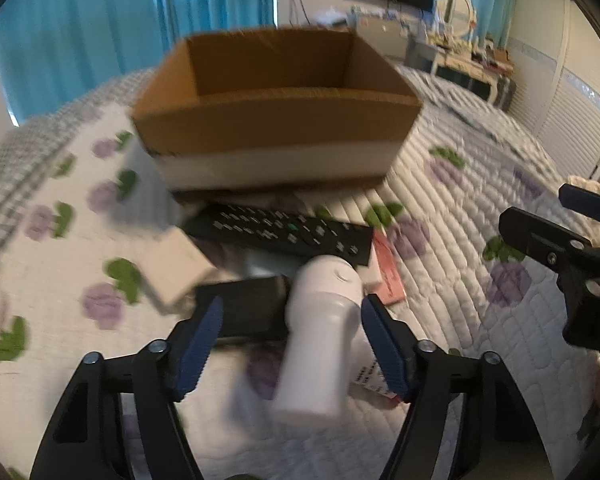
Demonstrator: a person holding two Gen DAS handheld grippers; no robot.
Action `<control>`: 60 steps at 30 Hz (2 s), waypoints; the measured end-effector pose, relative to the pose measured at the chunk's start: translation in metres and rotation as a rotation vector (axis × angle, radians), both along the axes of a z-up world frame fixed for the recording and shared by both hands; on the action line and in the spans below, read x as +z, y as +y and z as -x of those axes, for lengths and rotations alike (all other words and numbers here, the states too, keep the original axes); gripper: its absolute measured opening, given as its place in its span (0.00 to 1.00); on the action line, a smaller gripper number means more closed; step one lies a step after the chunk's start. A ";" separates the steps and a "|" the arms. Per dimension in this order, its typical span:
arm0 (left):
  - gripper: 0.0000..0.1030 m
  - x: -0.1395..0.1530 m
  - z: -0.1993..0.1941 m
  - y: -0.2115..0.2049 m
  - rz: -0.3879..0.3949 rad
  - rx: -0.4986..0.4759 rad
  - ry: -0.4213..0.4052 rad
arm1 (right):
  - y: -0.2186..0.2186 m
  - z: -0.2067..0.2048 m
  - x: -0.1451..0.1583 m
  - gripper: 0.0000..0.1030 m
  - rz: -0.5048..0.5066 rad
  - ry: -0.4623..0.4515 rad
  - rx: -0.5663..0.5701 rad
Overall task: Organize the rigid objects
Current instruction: 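Grasp the white cylindrical device with the left tool, then grasp the white tube with the red cap with the right tool, then lower the tube into the box and open the right tool while the left tool drops the white device in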
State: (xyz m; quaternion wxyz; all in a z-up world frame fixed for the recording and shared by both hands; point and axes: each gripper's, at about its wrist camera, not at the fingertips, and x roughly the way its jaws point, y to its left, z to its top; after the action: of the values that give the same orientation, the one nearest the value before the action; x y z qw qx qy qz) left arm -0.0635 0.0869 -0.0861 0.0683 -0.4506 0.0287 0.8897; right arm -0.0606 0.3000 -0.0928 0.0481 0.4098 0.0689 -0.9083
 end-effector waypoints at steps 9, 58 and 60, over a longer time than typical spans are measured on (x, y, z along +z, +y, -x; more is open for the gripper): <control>0.44 -0.002 -0.004 0.006 0.006 -0.062 -0.014 | 0.004 -0.002 -0.005 1.00 0.041 -0.018 0.011; 0.44 0.138 -0.038 -0.061 0.046 0.060 0.288 | -0.085 -0.018 0.075 0.35 -0.003 0.059 0.275; 0.44 0.158 -0.021 -0.058 0.038 0.062 0.342 | -0.082 -0.004 0.097 0.35 0.005 0.101 0.269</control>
State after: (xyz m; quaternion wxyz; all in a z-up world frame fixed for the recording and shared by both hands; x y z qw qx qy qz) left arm -0.0428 0.0287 0.0716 0.0264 -0.2943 0.0430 0.9544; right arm -0.0566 0.2180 0.0045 0.1667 0.3507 0.1234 -0.9132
